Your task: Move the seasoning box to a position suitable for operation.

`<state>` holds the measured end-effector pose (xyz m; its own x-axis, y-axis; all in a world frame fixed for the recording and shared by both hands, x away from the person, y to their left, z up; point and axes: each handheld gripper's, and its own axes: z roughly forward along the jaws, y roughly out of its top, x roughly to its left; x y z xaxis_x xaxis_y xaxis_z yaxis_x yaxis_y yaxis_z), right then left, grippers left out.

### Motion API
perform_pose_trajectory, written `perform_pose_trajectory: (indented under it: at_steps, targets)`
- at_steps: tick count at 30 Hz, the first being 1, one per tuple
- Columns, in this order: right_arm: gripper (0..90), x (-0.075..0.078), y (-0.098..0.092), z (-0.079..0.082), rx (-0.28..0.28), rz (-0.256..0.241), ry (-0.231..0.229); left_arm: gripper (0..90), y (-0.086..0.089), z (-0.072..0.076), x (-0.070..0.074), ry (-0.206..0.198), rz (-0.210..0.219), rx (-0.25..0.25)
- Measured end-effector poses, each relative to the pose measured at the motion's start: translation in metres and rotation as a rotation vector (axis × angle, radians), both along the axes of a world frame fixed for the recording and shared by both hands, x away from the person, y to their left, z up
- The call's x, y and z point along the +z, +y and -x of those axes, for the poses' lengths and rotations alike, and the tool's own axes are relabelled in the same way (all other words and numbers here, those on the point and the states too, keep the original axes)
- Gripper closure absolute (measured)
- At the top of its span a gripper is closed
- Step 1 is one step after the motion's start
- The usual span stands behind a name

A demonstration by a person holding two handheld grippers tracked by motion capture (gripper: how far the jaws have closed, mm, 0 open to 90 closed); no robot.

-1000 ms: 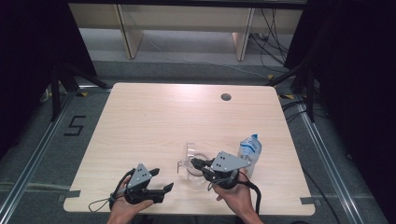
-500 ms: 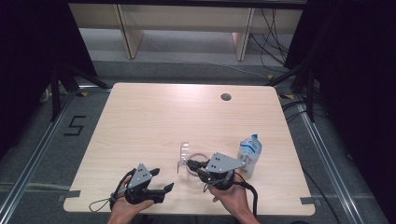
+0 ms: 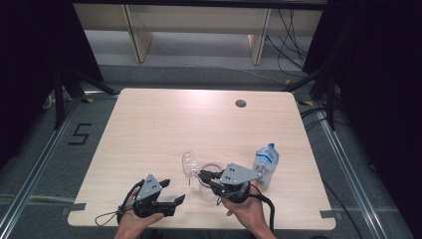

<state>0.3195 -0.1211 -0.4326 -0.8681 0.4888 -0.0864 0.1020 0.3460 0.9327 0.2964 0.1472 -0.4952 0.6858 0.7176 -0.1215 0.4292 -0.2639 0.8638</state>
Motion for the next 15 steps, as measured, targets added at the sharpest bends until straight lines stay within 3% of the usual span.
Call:
perform_pose_trajectory:
  at_steps: [3, 4, 6, 15]
  targets:
    - [75.3, 0.002, -0.007, 0.0, -0.02, 0.004, 0.004, 24.7, 0.001, -0.001, 0.001, -0.008, -0.004, -0.004]
    - [73.6, 0.003, -0.009, 0.0, -0.025, 0.016, -0.026, 24.7, 0.001, -0.001, 0.001, -0.008, -0.004, -0.003]
    - [70.4, 0.003, -0.013, 0.003, -0.047, 0.007, -0.003, 24.7, 0.002, -0.001, 0.0, -0.009, -0.011, -0.006]
    - [57.5, -0.002, -0.036, 0.013, -0.11, 0.017, -0.007, 24.7, 0.001, -0.001, 0.0, -0.001, -0.003, 0.003]
